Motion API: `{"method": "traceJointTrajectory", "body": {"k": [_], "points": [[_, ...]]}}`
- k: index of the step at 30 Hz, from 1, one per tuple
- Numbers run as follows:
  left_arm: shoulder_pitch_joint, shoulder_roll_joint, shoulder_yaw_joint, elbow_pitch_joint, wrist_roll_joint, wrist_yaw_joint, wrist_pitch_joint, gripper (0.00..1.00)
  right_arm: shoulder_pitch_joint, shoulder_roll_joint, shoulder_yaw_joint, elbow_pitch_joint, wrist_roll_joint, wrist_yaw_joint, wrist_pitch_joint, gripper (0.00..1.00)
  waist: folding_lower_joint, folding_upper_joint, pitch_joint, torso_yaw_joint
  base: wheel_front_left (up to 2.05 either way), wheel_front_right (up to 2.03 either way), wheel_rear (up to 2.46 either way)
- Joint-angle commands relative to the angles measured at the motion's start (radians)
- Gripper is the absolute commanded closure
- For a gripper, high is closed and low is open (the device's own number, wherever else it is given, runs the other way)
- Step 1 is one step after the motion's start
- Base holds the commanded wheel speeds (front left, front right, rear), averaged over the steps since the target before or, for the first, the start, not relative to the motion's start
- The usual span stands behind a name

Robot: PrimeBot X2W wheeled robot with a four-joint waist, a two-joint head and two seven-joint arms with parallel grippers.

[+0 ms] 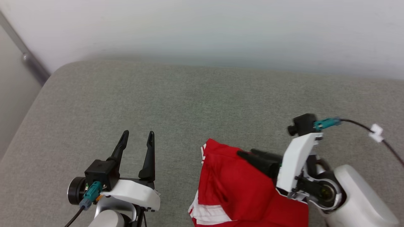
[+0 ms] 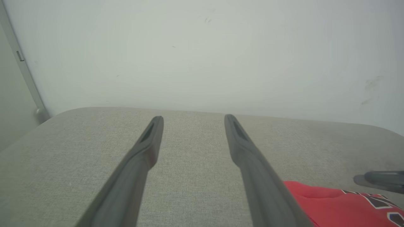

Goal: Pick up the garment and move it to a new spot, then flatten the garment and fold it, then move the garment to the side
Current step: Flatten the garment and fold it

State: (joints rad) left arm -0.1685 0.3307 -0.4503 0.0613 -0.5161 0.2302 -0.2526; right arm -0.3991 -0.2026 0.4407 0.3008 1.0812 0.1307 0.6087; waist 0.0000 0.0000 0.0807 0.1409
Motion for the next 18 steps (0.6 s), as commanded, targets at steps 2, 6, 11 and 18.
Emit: {"method": "traceJointTrajectory", "body": {"k": [2,6,11,18], "points": [[0.015,0.002,0.007,0.003,-0.008,0.007,-0.005,0.00,0.020,-0.058,-0.013,-0.038,-0.129,0.000,-0.087,0.00,0.0000,0.0000,-0.016,-0.025,0.00,0.00,0.00],[0.025,0.005,0.018,0.005,-0.010,0.015,-0.006,0.00,0.069,-0.106,-0.094,-0.066,-0.318,0.000,-0.190,0.00,0.0000,0.0000,-0.028,-0.054,0.00,0.00,0.00],[0.041,0.010,0.028,0.014,-0.016,0.019,-0.008,0.00,0.163,-0.111,-0.259,-0.116,-0.518,0.000,-0.283,0.00,0.0000,0.0000,-0.042,-0.087,0.00,0.00,0.00],[0.059,0.016,0.047,0.030,-0.024,0.021,-0.010,0.00,0.308,-0.042,-0.481,-0.248,-0.720,0.000,-0.433,0.00,0.0000,0.0000,-0.058,-0.111,0.00,0.00,0.00]]}}
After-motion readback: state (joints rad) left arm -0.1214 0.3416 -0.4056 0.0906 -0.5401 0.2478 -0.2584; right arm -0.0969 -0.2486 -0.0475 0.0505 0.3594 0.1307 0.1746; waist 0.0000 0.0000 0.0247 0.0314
